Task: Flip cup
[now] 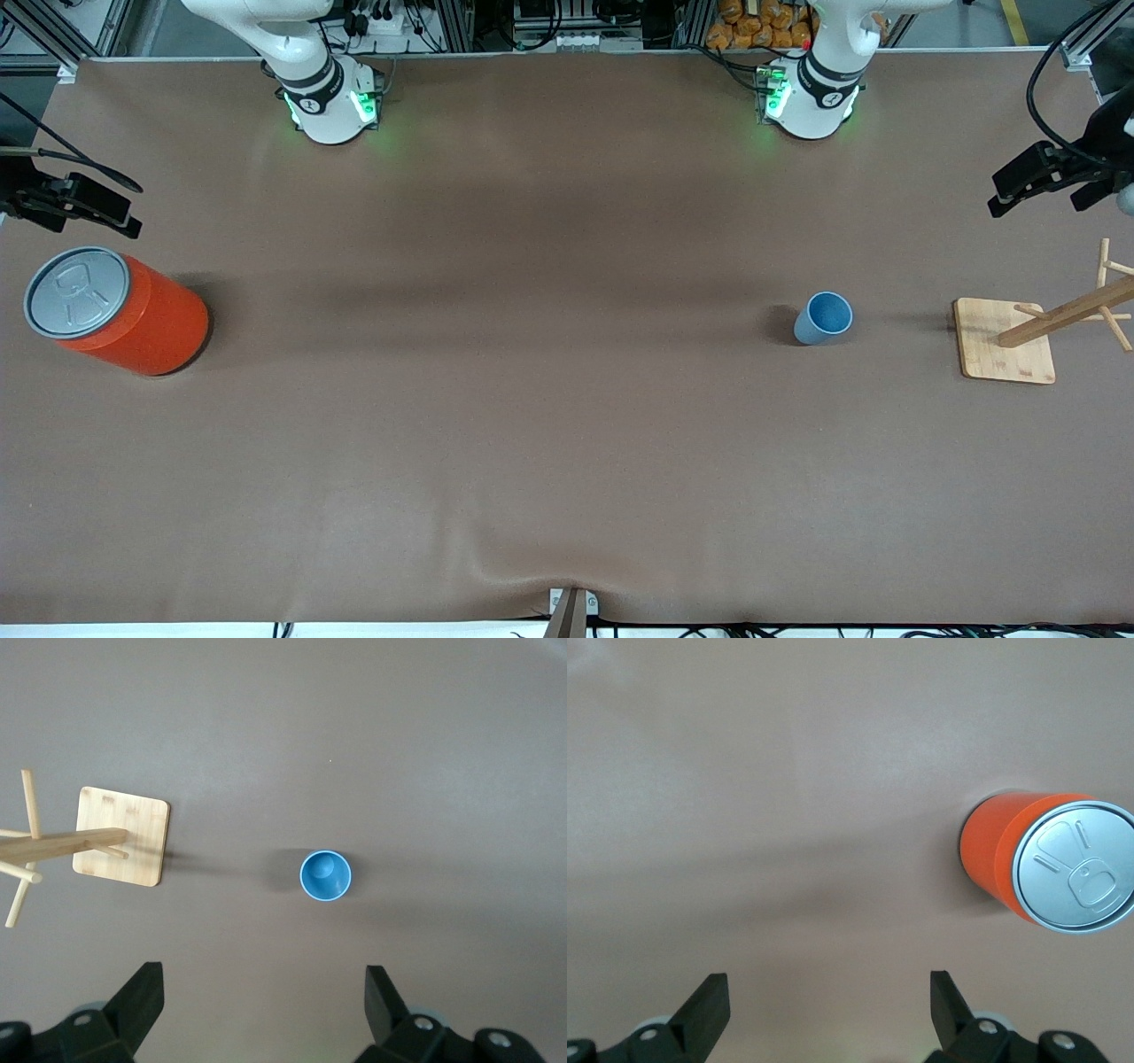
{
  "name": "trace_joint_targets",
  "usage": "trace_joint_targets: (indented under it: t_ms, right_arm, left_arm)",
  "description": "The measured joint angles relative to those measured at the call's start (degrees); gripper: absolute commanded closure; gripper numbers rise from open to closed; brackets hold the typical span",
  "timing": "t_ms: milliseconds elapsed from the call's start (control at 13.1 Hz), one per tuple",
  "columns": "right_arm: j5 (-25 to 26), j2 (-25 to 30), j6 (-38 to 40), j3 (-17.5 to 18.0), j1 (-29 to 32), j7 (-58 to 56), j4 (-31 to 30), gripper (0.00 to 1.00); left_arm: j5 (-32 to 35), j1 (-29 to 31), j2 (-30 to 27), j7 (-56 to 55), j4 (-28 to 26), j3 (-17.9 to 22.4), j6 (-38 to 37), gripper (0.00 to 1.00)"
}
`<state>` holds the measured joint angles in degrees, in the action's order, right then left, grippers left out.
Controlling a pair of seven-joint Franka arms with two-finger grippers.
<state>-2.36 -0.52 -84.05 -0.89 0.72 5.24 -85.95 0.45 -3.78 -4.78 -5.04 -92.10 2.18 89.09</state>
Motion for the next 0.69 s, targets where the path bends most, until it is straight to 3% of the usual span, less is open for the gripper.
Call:
trace_joint_targets:
  t_ms: [687]
  right_arm:
    - [0.0,0.0,0.0,0.2,0.0,0.0,0.0,0.0]
  left_arm:
    - [0.0,-0.1,0.7,1.0,0.0,1.3,0.0,0.0]
